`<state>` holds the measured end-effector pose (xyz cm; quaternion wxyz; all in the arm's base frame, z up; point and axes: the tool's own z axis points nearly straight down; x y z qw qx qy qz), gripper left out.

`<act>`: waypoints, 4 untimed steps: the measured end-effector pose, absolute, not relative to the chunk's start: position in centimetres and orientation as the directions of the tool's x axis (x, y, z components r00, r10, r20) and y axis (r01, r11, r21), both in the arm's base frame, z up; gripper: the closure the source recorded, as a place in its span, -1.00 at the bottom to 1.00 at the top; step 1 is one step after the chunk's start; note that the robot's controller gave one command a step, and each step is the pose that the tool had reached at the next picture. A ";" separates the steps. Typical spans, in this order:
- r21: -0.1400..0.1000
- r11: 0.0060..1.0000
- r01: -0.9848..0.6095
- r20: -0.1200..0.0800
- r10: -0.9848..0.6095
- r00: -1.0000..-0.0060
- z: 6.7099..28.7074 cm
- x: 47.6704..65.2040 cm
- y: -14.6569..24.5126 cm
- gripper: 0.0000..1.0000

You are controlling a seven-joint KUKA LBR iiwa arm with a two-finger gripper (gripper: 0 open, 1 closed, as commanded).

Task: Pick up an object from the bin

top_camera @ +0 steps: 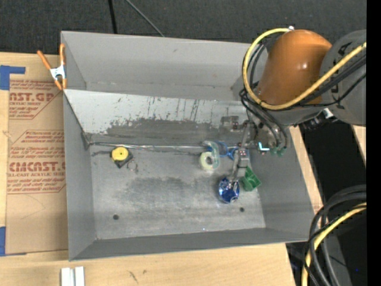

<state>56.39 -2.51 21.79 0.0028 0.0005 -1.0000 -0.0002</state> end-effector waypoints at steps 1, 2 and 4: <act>0.000 0.985 -0.175 0.004 -0.175 -0.985 8.8 56.0 -9.0 -1.00; 0.001 0.844 -0.536 0.002 -0.536 -0.844 6.9 52.5 -11.4 -1.00; 0.016 0.856 -0.517 -0.004 -0.517 -0.856 7.0 59.2 -15.0 -1.00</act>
Offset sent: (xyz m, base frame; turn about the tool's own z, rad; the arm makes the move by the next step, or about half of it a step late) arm -0.0033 -0.0635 -0.1282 -0.1764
